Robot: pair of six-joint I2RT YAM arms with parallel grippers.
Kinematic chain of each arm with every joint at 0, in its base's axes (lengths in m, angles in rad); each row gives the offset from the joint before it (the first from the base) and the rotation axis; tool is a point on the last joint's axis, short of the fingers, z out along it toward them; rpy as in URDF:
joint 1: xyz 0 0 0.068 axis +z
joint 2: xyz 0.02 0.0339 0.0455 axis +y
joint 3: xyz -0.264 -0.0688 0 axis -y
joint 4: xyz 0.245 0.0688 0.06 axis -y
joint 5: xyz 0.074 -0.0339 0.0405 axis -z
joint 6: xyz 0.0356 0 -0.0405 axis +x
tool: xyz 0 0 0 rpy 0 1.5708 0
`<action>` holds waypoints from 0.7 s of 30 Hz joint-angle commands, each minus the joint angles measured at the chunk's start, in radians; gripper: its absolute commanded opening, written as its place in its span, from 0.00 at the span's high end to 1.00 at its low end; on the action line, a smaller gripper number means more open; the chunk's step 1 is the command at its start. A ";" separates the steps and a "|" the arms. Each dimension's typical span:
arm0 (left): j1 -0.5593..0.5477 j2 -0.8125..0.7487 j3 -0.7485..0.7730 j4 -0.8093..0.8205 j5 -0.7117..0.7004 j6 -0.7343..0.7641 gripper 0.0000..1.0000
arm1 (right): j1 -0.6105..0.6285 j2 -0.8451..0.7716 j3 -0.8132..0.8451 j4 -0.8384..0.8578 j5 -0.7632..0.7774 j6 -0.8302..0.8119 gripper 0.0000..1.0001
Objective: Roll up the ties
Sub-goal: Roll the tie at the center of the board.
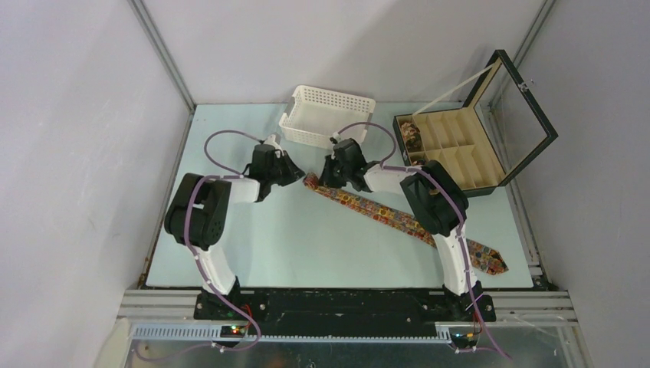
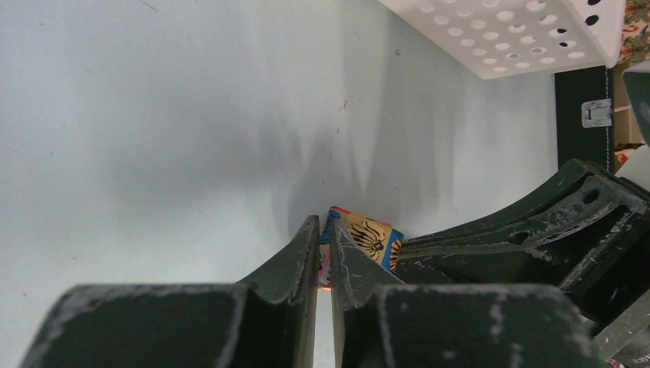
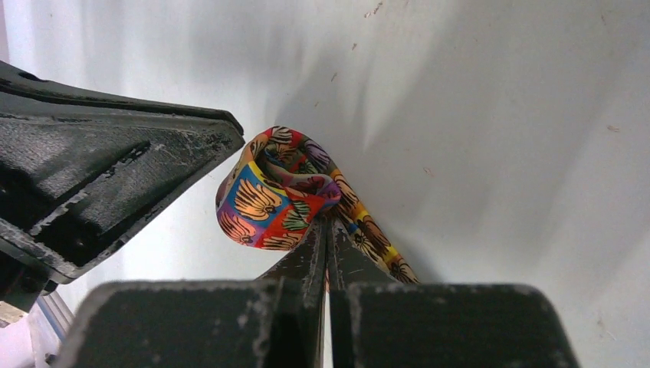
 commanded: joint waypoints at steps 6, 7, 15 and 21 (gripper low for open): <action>-0.005 0.014 0.017 -0.003 0.001 0.041 0.86 | 0.003 0.048 0.085 0.020 -0.019 0.020 1.00; -0.004 0.013 0.014 -0.002 0.002 0.042 0.86 | 0.004 0.053 0.091 0.020 -0.021 0.021 1.00; -0.004 0.008 0.006 0.001 0.001 0.045 0.87 | 0.012 0.081 0.126 0.007 -0.027 0.026 1.00; -0.004 0.000 0.010 -0.001 0.004 0.048 0.87 | 0.016 0.088 0.133 0.008 -0.027 0.032 1.00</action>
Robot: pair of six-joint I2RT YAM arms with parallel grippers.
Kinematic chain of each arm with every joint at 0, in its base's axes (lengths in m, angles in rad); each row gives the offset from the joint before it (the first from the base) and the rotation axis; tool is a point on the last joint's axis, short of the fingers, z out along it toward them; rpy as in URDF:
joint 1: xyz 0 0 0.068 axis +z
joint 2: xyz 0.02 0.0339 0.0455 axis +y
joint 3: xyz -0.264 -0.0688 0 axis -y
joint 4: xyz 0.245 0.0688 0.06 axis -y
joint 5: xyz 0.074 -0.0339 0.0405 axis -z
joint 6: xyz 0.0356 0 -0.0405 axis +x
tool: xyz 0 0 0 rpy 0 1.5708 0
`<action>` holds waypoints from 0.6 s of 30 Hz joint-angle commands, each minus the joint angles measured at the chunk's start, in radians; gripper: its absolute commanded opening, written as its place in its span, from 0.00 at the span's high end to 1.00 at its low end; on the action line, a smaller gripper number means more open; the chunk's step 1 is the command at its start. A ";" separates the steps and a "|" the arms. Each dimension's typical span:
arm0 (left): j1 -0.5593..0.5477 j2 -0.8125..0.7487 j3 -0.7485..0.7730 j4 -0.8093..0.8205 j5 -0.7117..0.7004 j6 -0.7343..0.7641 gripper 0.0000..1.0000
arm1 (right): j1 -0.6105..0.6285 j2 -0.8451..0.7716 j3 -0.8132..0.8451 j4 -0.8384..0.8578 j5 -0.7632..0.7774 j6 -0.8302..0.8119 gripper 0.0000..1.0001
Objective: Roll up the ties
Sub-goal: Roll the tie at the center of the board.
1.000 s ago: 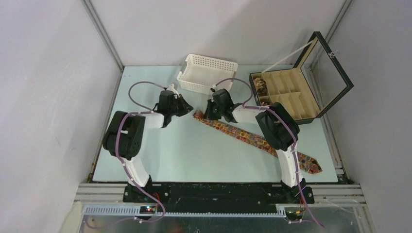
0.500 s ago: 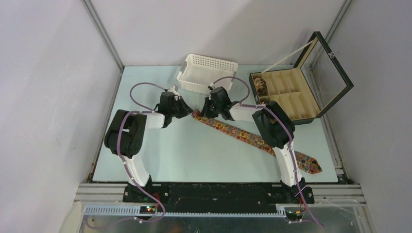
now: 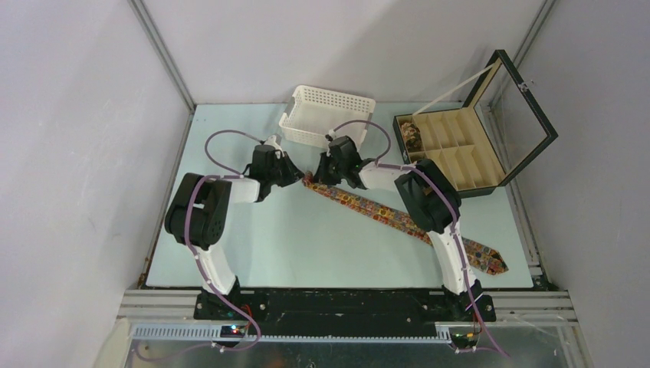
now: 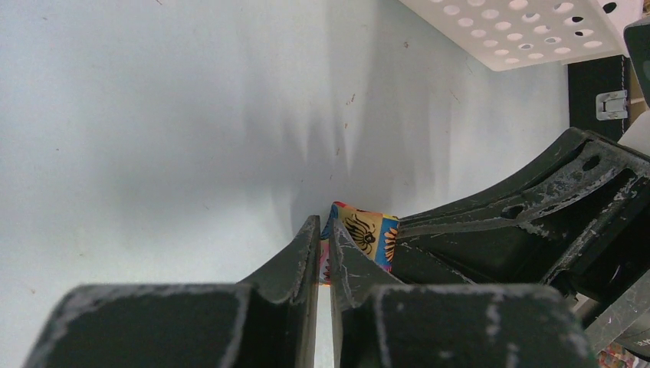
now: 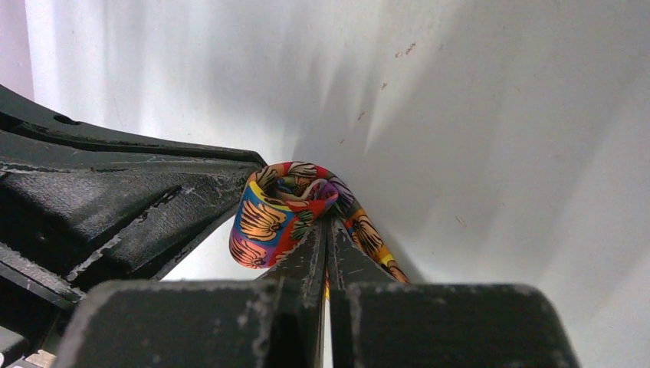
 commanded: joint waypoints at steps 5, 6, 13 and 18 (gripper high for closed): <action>-0.005 -0.017 0.009 0.011 0.005 0.030 0.87 | 0.016 0.038 0.066 0.000 -0.007 0.013 1.00; -0.005 -0.023 0.007 0.010 0.006 0.031 0.88 | 0.018 0.043 0.073 -0.005 -0.007 0.014 1.00; -0.006 -0.055 -0.002 0.013 0.006 0.032 0.88 | 0.023 0.062 0.095 -0.029 -0.004 0.007 0.99; -0.011 -0.072 -0.011 0.016 0.007 0.029 0.88 | 0.020 0.068 0.091 -0.035 0.001 0.003 0.99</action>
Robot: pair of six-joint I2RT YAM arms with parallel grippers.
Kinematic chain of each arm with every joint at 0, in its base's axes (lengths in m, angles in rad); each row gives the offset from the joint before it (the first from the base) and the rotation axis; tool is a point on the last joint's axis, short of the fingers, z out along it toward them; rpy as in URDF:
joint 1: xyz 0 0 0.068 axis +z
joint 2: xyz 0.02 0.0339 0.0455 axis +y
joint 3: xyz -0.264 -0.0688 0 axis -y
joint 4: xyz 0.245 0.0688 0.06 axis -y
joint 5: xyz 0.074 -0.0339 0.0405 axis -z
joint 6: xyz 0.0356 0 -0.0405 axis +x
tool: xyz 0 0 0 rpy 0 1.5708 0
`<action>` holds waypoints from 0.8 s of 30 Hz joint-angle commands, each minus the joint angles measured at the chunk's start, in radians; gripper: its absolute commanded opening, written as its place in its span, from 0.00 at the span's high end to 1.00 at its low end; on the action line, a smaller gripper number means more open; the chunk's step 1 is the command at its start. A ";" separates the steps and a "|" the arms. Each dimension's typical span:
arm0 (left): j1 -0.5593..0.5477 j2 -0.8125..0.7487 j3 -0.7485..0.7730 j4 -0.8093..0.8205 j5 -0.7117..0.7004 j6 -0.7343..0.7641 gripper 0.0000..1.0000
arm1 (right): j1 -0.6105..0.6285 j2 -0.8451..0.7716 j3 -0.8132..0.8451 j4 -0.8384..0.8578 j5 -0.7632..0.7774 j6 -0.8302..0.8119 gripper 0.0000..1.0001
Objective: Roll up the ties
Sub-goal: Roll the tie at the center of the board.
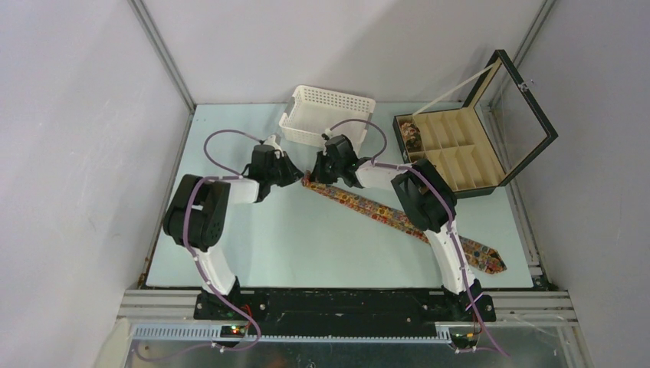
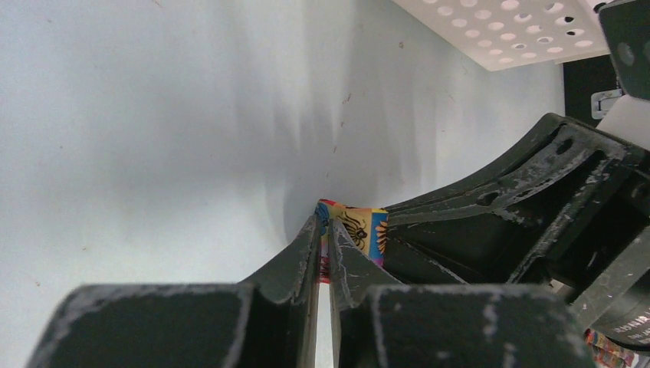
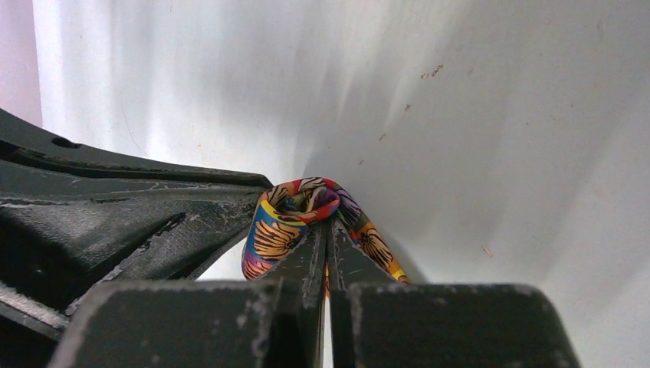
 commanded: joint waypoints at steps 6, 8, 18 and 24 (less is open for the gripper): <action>-0.030 -0.075 -0.009 0.016 0.002 0.028 0.88 | 0.006 -0.009 -0.010 -0.002 0.012 -0.004 0.89; -0.034 -0.075 -0.011 0.011 -0.006 0.035 0.88 | 0.004 -0.040 -0.039 0.011 0.028 -0.007 0.84; -0.046 -0.071 -0.014 0.004 -0.022 0.053 0.89 | -0.006 -0.168 -0.126 -0.025 0.098 -0.062 0.76; -0.053 -0.069 -0.009 -0.001 -0.028 0.058 0.89 | -0.005 -0.224 -0.169 -0.038 0.120 -0.081 0.75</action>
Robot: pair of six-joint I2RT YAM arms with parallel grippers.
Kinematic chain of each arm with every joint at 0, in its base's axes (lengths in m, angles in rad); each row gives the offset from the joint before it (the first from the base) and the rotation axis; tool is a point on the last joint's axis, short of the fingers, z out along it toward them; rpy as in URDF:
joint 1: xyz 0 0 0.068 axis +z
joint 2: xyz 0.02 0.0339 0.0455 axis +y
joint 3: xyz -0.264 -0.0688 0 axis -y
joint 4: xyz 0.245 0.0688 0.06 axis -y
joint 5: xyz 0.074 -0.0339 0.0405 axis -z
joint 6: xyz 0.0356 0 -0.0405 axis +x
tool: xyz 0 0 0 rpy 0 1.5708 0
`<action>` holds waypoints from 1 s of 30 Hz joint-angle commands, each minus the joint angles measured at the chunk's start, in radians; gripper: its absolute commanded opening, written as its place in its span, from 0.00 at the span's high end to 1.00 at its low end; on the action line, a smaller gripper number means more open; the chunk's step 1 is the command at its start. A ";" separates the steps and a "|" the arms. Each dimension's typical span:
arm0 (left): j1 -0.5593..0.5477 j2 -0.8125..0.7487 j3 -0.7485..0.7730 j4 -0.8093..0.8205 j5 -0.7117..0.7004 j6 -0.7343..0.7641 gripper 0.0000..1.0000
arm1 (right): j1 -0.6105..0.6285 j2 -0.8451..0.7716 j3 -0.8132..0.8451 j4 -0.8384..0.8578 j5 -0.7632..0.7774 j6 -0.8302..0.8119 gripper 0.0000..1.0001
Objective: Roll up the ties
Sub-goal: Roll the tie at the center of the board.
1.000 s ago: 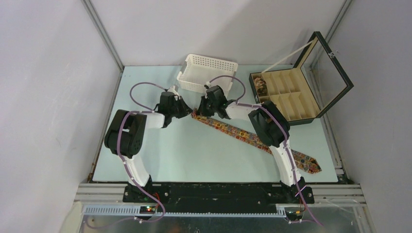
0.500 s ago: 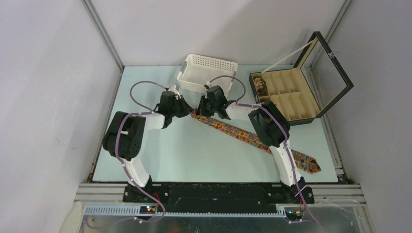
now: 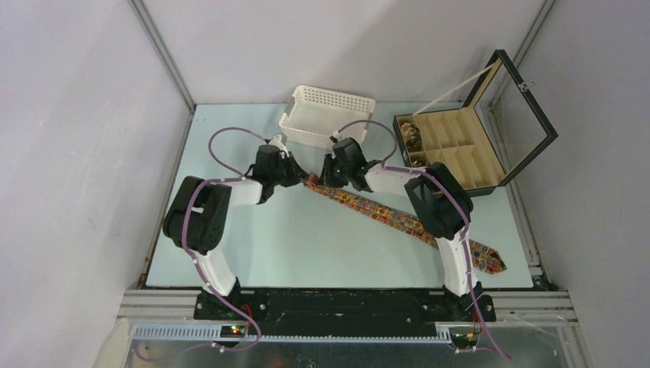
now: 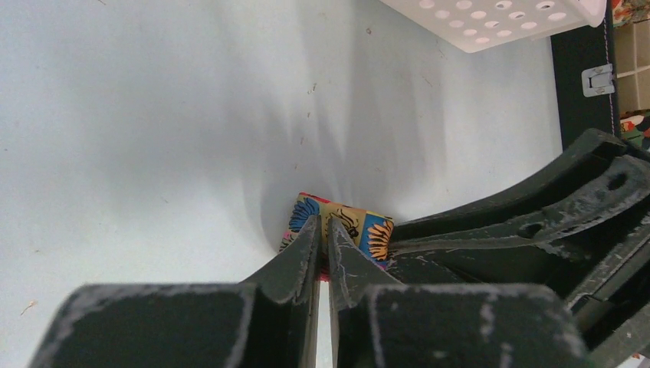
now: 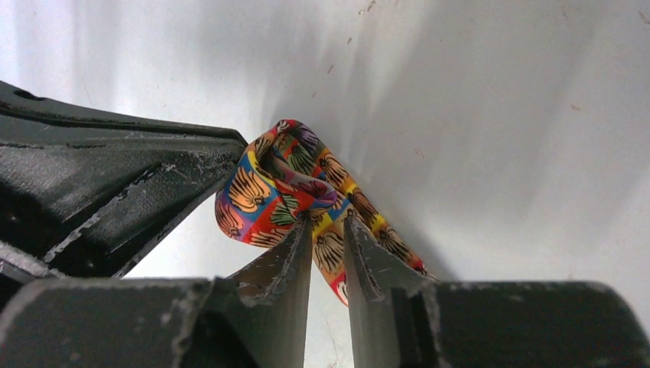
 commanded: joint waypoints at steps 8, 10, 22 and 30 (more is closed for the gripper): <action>-0.011 -0.045 -0.001 -0.002 -0.023 0.033 0.89 | -0.003 -0.116 -0.046 -0.018 0.018 -0.035 0.86; -0.010 -0.045 0.001 -0.004 -0.024 0.031 0.90 | -0.003 -0.147 -0.055 -0.025 0.024 -0.035 0.84; 0.009 -0.079 -0.007 -0.004 -0.034 0.025 0.90 | -0.024 -0.201 -0.048 -0.023 -0.012 0.205 0.51; 0.022 -0.098 -0.017 0.001 -0.038 0.022 0.89 | -0.005 -0.117 0.080 -0.155 -0.005 0.280 0.52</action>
